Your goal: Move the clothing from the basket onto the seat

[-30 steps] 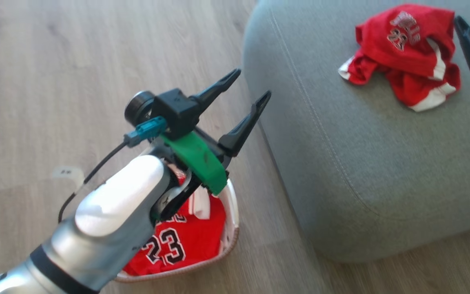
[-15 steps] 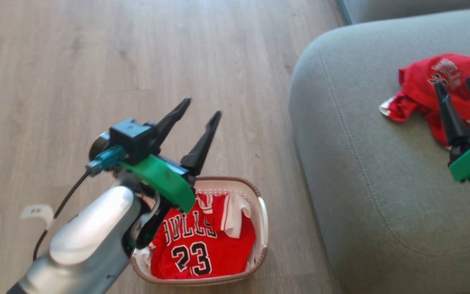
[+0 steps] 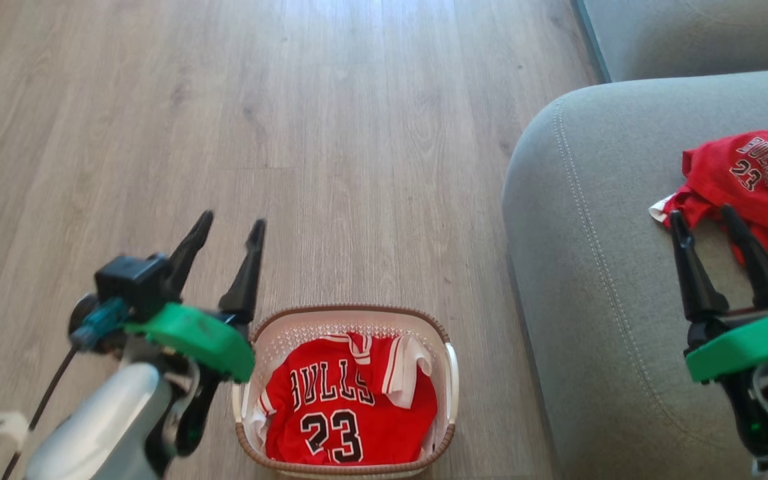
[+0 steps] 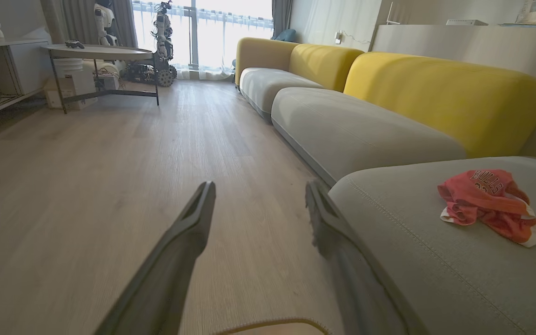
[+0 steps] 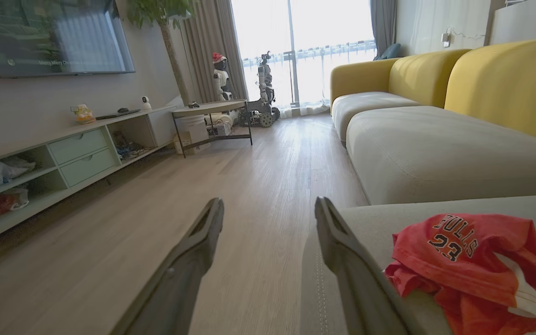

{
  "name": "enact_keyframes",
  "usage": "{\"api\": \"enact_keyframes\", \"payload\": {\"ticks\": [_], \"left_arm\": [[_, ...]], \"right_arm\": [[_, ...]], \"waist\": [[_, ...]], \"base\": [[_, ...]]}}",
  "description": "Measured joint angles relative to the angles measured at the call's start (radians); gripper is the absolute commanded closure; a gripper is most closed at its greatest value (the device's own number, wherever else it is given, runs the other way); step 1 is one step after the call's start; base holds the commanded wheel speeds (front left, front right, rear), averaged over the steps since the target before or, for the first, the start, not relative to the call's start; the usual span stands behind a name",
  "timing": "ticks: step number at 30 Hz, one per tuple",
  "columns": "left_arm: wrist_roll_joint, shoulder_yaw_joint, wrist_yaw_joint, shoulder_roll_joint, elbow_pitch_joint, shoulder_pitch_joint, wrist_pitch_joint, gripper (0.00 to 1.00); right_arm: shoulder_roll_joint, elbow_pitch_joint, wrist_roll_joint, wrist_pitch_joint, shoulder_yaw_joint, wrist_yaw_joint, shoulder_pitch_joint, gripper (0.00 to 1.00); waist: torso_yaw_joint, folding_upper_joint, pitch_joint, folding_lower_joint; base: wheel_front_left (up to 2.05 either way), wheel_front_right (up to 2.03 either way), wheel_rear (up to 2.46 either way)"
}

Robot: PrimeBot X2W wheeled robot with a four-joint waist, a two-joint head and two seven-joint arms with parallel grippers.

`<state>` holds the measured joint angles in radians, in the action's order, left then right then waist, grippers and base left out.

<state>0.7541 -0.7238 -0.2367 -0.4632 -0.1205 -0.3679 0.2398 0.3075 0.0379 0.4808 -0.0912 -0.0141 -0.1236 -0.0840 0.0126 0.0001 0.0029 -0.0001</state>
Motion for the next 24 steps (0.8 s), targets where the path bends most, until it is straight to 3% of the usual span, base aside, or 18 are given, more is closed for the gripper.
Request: {"api": "enact_keyframes", "payload": {"ticks": [8, 12, 24], "left_arm": [[-0.016, 0.087, -0.056, -0.011, 0.035, 0.134, 0.009, 0.00], [-0.096, 0.144, -0.080, -0.018, 0.067, 0.194, 0.009, 0.00], [-0.189, 0.275, -0.030, 0.021, 0.119, 0.348, 0.009, 0.00]], "right_arm": [[-0.074, -0.039, -0.040, -0.059, 0.039, 0.000, 0.088, 0.00], [-0.109, -0.045, -0.041, -0.086, 0.038, 0.000, 0.127, 0.00], [-0.120, -0.051, -0.041, -0.111, 0.038, 0.000, 0.136, 0.00]], "waist": [[0.015, 0.0000, -0.010, 0.0000], [0.014, 0.0000, -0.009, 0.0000], [0.011, 0.0000, -0.004, 0.0000]], "base": [[0.00, 0.00, 0.00], [0.00, 0.00, 0.00], [0.00, 0.00, 0.00]]}}
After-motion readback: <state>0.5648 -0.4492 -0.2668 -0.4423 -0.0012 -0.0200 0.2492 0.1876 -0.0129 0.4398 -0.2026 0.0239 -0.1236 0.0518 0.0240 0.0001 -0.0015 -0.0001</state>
